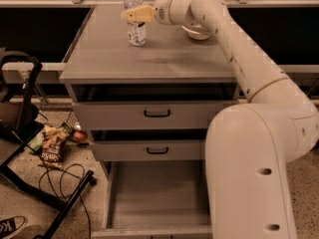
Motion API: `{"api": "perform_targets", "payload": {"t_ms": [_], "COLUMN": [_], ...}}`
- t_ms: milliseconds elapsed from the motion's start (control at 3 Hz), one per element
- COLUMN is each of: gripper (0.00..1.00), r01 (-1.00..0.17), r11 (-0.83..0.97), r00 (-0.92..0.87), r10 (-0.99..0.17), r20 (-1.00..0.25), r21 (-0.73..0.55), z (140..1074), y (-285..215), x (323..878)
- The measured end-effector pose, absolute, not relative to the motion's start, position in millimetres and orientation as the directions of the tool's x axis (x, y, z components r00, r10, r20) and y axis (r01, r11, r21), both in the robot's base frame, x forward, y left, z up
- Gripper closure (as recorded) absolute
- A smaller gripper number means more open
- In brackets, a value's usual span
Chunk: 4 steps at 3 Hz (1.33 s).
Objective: Place blue plastic bottle into bottom drawer
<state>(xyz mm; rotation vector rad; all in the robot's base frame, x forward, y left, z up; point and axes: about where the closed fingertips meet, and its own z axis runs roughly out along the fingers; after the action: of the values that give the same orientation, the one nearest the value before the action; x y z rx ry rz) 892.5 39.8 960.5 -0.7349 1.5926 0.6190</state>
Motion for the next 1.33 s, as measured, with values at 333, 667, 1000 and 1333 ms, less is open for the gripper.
{"api": "perform_targets", "payload": {"t_ms": [333, 667, 1000, 1333], "gripper": [0.00, 0.00, 0.15, 0.40], "r01": [-0.765, -0.773, -0.766, -0.764], "r11": [0.644, 0.635, 0.643, 0.645], "r00": [-0.070, -0.045, -0.031, -0.029], "r10": [-0.078, -0.061, -0.053, -0.052], "r20": [-0.994, -0.997, -0.998, -0.998], "r21": [0.004, -0.004, -0.010, -0.011], "z": [954, 945, 936, 934], "y": [55, 65, 70, 71], "x": [903, 913, 922, 923]}}
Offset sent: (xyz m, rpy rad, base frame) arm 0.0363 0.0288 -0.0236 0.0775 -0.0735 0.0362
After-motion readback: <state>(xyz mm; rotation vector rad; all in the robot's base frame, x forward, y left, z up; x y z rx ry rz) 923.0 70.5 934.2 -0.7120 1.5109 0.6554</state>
